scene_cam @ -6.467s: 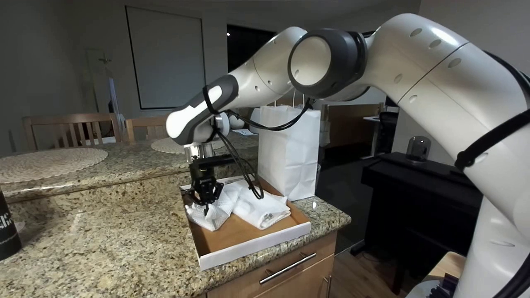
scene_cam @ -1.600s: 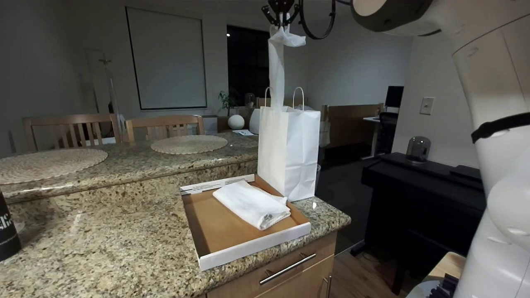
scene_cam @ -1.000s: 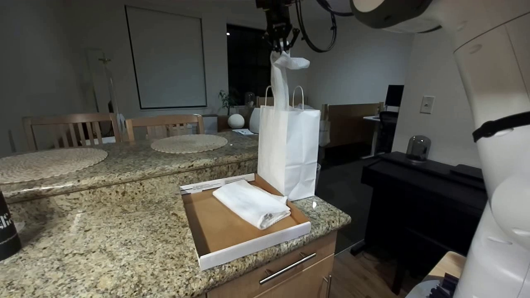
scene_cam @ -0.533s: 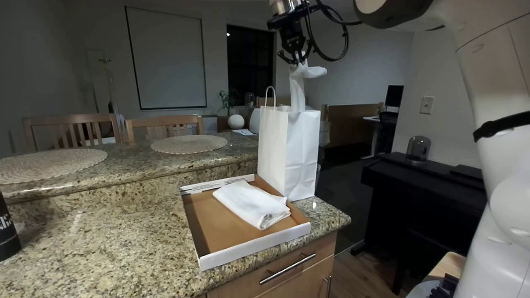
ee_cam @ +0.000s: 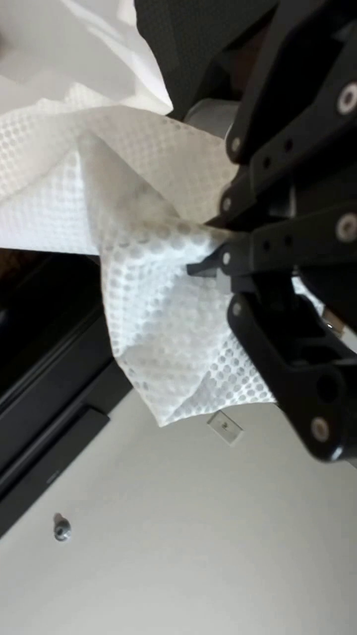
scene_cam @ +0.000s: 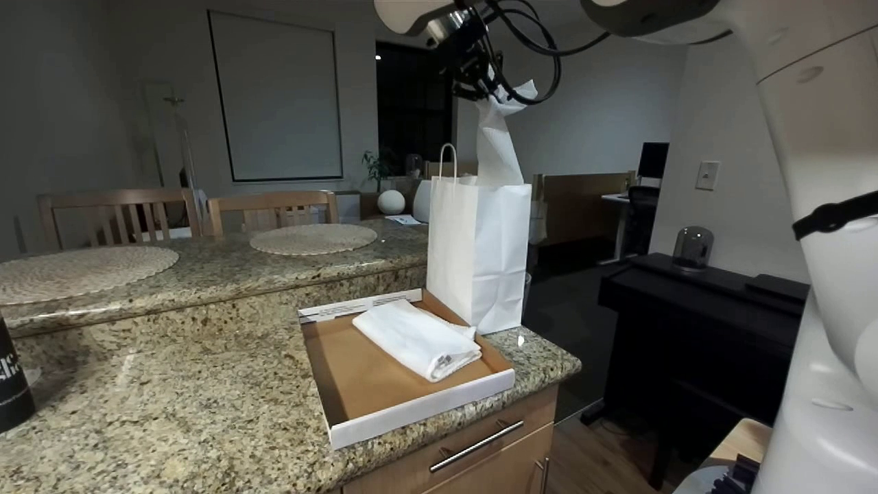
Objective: Put the white towels inside the white paper bag
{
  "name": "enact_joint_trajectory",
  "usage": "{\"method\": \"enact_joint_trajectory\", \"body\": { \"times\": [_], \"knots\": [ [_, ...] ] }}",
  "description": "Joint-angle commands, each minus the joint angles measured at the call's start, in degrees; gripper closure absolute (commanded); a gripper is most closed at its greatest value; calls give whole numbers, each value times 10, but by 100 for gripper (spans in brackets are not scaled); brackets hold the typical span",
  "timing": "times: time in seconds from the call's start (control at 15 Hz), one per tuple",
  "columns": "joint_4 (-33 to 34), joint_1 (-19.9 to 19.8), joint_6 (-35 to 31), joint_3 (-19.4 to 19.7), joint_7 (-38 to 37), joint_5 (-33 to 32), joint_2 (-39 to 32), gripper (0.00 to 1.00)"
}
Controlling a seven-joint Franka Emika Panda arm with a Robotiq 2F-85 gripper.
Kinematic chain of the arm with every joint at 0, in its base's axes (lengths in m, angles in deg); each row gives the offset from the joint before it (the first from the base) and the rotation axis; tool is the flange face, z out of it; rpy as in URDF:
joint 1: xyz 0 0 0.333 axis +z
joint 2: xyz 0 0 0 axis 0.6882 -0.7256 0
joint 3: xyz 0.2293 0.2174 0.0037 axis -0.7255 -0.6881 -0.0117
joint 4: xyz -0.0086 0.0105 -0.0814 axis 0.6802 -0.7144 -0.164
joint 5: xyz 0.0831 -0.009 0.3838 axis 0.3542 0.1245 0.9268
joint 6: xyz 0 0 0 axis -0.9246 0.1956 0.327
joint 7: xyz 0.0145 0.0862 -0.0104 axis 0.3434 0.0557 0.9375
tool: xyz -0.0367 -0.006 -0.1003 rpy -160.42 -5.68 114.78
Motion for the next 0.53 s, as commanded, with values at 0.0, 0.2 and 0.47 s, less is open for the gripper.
{"method": "enact_joint_trajectory", "body": {
  "times": [0.0,0.2,0.47],
  "knots": [
    [-67,43,-2,10,-39,-96,29,94],
    [-92,58,12,12,-52,-130,35,62],
    [-114,59,15,10,-65,-129,48,36]
  ]
}}
